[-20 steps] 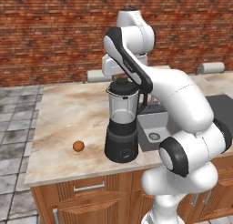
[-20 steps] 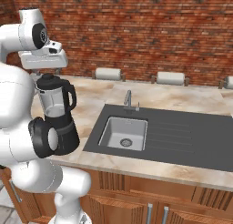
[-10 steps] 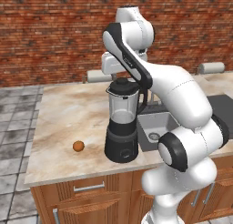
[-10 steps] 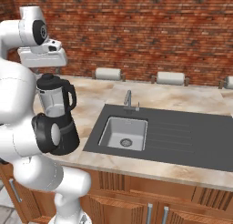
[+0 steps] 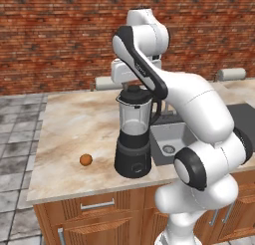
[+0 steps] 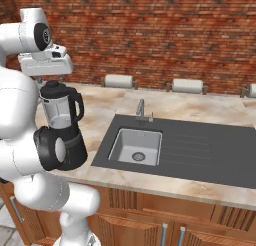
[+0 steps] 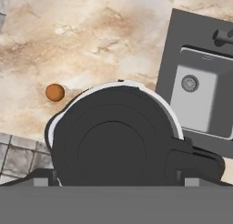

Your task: Open the blender lid, put the tangerine in the blender, close the lid, and start the blender.

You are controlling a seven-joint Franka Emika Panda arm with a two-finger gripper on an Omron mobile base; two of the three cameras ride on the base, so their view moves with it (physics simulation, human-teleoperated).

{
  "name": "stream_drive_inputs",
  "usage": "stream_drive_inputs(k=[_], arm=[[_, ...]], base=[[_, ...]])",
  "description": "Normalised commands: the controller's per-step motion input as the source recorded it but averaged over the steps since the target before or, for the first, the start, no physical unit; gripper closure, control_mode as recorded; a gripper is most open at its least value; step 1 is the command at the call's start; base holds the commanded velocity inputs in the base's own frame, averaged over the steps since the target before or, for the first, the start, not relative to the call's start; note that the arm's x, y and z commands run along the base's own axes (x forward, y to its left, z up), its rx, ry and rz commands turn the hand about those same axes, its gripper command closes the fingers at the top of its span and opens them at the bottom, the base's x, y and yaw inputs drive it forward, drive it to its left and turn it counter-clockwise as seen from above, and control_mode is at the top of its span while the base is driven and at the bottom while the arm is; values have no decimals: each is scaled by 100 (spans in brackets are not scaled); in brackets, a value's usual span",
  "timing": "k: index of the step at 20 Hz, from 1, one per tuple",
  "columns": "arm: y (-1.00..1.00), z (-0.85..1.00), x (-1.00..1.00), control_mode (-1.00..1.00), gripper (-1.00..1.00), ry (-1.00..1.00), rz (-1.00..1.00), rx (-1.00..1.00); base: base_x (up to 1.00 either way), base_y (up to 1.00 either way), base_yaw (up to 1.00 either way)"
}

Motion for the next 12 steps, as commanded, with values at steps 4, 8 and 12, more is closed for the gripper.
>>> stream_drive_inputs(k=[4, 8, 12], arm=[[0, -18, 0, -100, -100, 0, 0, 0], [0, -19, 0, -100, -100, 0, 0, 0], [0, -24, -2, -100, -100, 0, 0, 0]], base=[[0, 0, 0], [0, 0, 0], [0, 0, 0]])
